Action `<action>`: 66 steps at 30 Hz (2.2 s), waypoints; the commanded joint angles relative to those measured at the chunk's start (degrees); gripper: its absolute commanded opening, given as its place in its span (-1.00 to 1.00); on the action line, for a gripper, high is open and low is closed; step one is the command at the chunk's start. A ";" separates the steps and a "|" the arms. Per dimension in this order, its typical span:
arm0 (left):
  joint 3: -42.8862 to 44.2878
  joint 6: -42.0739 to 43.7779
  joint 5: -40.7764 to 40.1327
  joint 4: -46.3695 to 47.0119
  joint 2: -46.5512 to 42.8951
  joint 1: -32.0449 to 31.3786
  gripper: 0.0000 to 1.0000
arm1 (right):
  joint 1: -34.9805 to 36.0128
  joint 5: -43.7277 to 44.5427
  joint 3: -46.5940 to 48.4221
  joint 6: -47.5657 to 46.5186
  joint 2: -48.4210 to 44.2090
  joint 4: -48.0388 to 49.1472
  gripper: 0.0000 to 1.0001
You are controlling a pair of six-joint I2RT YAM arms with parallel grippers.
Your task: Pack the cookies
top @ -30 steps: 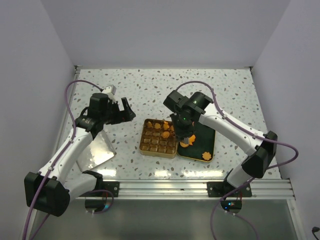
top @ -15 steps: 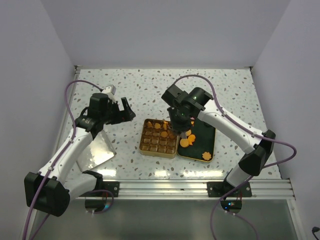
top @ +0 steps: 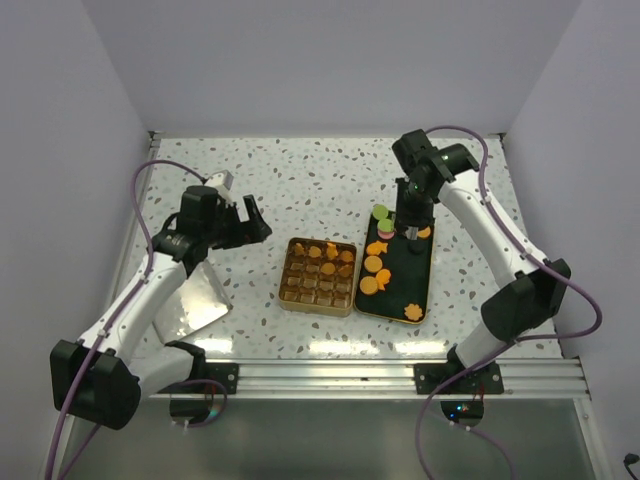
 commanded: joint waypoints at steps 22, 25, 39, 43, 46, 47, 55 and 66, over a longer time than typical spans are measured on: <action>5.27 2.73 -1.28 -0.45 1.91 -0.29 1.00 | -7.66 0.00 5.80 -5.03 15.33 7.34 -0.73; 5.79 2.91 -1.20 -0.19 2.61 -0.29 1.00 | -8.10 0.09 6.42 -5.29 17.00 7.95 -0.74; 8.43 3.52 -1.11 0.16 6.39 -0.29 1.00 | -9.41 -0.35 18.89 -5.64 28.60 6.90 -0.77; 9.31 3.78 -1.02 -0.19 7.09 -0.29 1.00 | -9.85 -0.88 26.87 -5.38 33.86 5.58 -0.78; 10.10 4.14 -1.11 -0.98 7.01 -0.29 1.00 | -10.21 -1.23 31.80 -5.29 35.81 3.74 -0.80; 10.28 4.22 -1.28 -1.24 6.92 -0.29 1.00 | -10.21 -1.23 32.43 -5.20 35.64 3.39 -0.81; 9.14 4.14 -1.72 -1.42 5.51 -0.20 1.00 | -10.38 -0.61 27.53 -5.56 26.33 2.68 -0.78; 7.91 3.35 -0.05 0.25 5.07 -0.29 1.00 | -10.47 -1.49 4.88 -4.59 3.06 1.54 -0.46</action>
